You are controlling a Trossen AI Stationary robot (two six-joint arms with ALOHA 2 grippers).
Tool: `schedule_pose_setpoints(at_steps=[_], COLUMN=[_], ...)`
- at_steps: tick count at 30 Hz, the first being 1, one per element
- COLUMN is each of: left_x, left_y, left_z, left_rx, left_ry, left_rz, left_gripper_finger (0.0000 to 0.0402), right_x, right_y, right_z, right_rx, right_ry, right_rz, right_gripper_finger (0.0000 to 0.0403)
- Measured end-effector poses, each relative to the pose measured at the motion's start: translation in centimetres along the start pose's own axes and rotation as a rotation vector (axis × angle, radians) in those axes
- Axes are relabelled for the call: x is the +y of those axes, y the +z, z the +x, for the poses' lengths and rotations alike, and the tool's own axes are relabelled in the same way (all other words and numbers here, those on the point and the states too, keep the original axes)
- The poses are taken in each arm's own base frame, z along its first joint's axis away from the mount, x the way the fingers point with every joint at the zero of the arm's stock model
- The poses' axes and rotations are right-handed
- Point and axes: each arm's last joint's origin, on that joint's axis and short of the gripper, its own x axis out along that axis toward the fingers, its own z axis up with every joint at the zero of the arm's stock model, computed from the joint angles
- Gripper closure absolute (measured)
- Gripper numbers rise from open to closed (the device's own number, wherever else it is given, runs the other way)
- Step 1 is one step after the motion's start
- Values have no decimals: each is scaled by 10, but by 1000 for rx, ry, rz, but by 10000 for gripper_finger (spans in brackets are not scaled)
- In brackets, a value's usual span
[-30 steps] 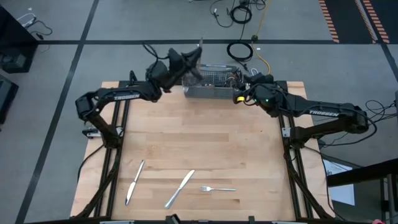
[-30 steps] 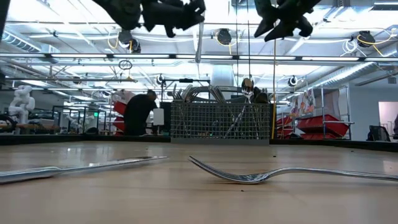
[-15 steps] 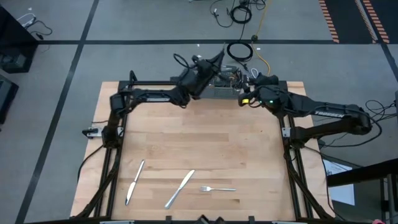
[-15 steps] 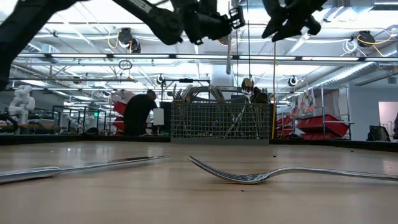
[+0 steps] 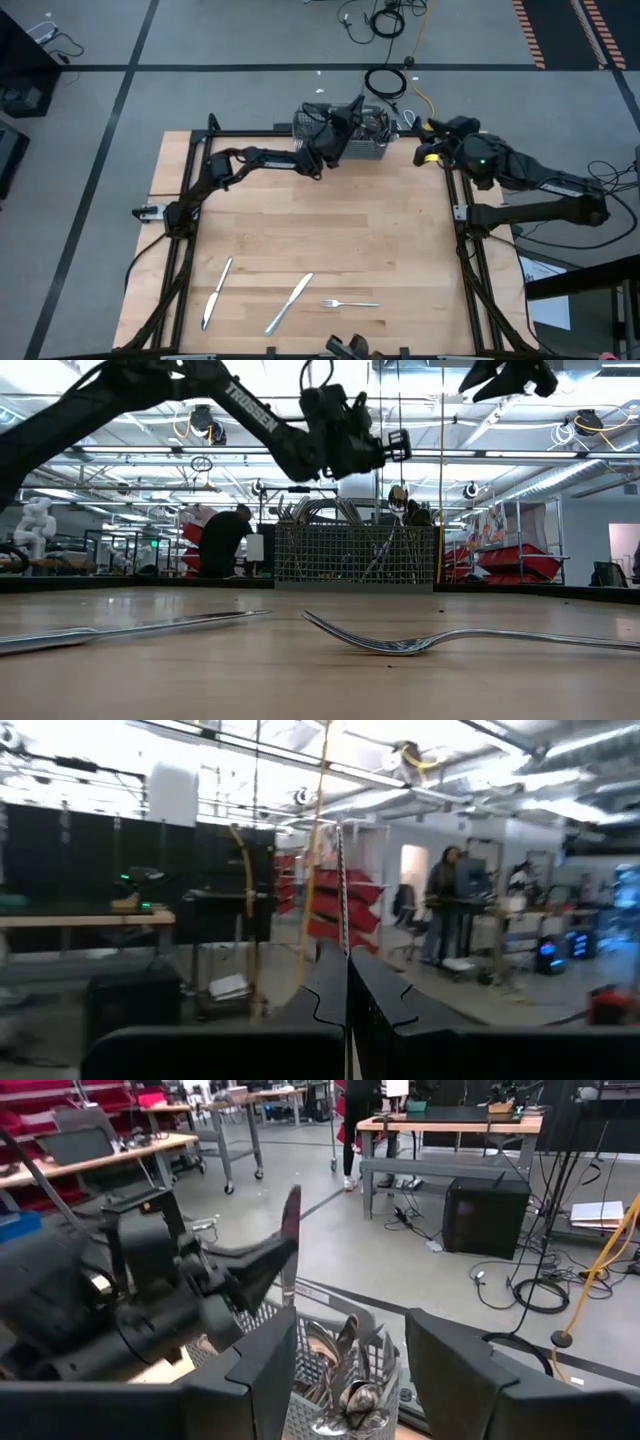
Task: Sort silverware
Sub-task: Put the silver table knife into the silverware organizer, then put the silver fork into the silverware organizer
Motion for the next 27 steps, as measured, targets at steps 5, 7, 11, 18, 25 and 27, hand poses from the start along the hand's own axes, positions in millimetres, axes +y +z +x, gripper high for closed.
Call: schedule_pose_setpoints(at_steps=[5,7,11,18,25,27], left_x=[2,2,0,-4,-3,-4], left_y=[-19,-22,-26,-25,-17,0], left_z=[0,0,0,-1,0,0], left_rx=[37,53,88,73,75,69], left_ry=[36,32,2,-91,-90,-97], left_rz=[56,68,80,77,129,175], left_gripper_finger=[398,398,388,301,236,224], right_x=[-4,-4,-4,-5,-4,-3], right_y=[2,2,1,-2,-2,-3], right_z=[-4,-4,-4,-4,-4,-5], right_rx=[-10,-7,0,22,34,50], right_ry=[10,9,7,8,40,84], right_rz=[10,2,-12,-33,-33,-49], right_gripper_finger=[229,229,229,229,229,229])
